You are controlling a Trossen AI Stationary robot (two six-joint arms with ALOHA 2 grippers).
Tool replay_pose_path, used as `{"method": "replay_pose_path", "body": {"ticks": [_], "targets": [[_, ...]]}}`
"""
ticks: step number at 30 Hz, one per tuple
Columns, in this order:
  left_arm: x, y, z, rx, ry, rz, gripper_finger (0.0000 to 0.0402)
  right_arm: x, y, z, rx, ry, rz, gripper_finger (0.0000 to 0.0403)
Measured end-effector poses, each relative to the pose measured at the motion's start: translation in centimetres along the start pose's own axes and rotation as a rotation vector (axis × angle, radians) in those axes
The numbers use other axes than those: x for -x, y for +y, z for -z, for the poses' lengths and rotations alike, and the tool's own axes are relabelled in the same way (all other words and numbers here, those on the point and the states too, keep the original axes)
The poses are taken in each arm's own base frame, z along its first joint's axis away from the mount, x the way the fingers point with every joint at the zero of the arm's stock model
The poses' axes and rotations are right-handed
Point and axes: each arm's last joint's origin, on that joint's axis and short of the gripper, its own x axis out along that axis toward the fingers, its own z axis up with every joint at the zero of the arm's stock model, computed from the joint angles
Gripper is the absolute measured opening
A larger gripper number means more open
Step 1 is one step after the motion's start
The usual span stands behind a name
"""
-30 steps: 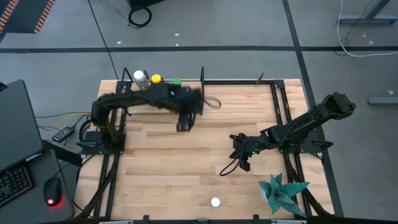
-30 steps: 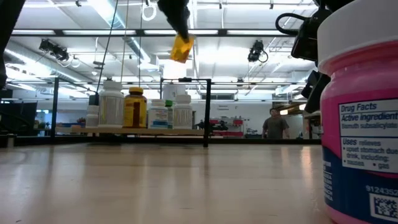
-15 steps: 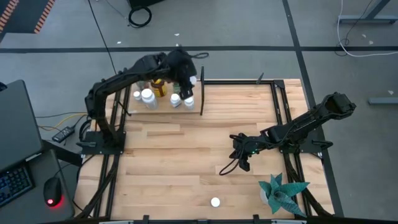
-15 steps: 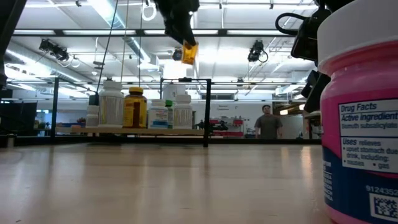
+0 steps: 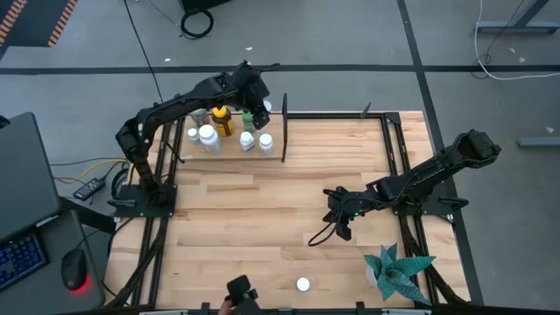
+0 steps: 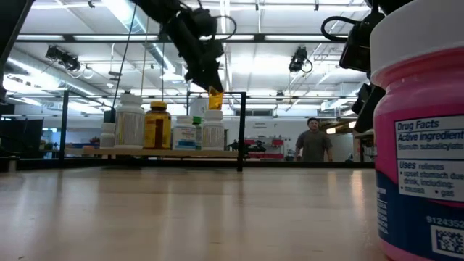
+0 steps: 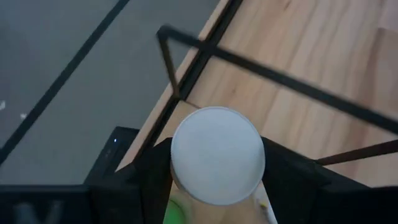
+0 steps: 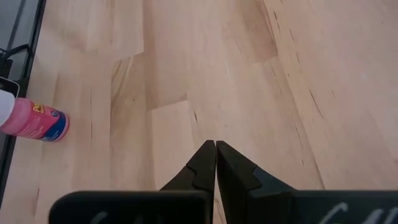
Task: Pick and place medicine bottles onto shelf by color
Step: Put the orange pill bottle on the shelf
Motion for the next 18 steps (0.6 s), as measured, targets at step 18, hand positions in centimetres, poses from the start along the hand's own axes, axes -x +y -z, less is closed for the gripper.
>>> {"method": "replay_pose_path", "body": {"ticks": [18], "targets": [[-5.0,0.5,2.0,0.068,-0.067,0.079,0.0223,0.0,-0.1,-0.1,0.003,-0.023,0.027,0.0020]]}}
